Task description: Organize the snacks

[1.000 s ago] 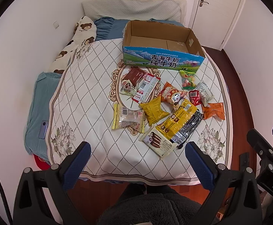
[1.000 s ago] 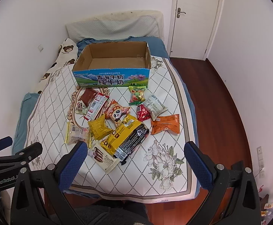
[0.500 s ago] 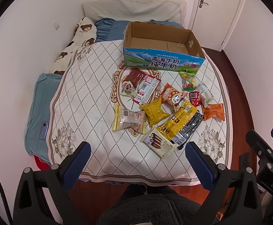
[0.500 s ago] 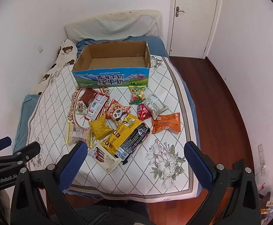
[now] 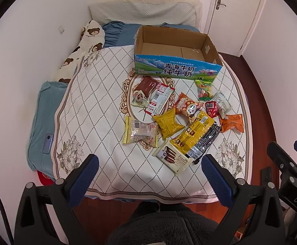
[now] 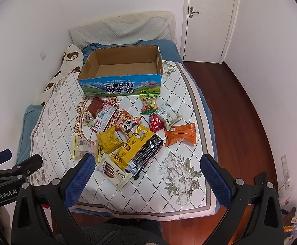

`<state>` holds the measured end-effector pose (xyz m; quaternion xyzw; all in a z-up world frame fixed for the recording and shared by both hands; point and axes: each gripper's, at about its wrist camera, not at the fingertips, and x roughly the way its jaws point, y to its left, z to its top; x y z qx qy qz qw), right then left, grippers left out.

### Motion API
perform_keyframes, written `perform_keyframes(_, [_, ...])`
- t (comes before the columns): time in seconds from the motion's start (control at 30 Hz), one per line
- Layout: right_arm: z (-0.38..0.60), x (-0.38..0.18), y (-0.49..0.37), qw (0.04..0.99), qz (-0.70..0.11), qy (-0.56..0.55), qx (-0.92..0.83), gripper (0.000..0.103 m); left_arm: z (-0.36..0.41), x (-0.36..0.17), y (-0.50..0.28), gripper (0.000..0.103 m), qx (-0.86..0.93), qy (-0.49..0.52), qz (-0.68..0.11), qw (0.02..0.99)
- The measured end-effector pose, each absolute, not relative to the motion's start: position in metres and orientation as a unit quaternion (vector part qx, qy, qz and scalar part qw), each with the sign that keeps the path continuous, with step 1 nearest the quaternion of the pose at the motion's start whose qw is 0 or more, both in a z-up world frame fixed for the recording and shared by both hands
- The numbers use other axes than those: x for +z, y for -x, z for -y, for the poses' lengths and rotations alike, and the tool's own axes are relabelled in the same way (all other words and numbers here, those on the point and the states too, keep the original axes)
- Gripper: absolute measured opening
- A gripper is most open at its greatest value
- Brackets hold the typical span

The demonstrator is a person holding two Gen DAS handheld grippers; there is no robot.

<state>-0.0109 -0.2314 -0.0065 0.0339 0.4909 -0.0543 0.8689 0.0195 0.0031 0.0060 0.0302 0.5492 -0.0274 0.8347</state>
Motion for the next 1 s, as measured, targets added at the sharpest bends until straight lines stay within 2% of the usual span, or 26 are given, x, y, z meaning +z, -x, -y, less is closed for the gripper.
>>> perform_keyframes(0.4, [0.237,-0.01,0.01,0.867,-0.493,-0.054,-0.049,0.103,-0.005,0.007,-0.021,0.103,-0.025,-0.031,-0.547,0.836])
perform_keyframes(0.57, [0.246,-0.03,-0.001,0.859,-0.503,-0.091,-0.045,0.103,-0.011,-0.003,-0.036,0.103,-0.001,-0.033,-0.541,0.84])
perform_keyframes(0.73, [0.259,-0.085,-0.033,0.827,-0.538,-0.159,-0.035,0.103,-0.022,-0.04,-0.062,0.103,0.034,-0.045,-0.556,0.829])
perform_keyframes(1.0, [0.271,-0.211,-0.098,0.748,-0.612,-0.252,-0.05,0.103,-0.049,-0.132,-0.103,0.103,0.06,-0.047,-0.633,0.771])
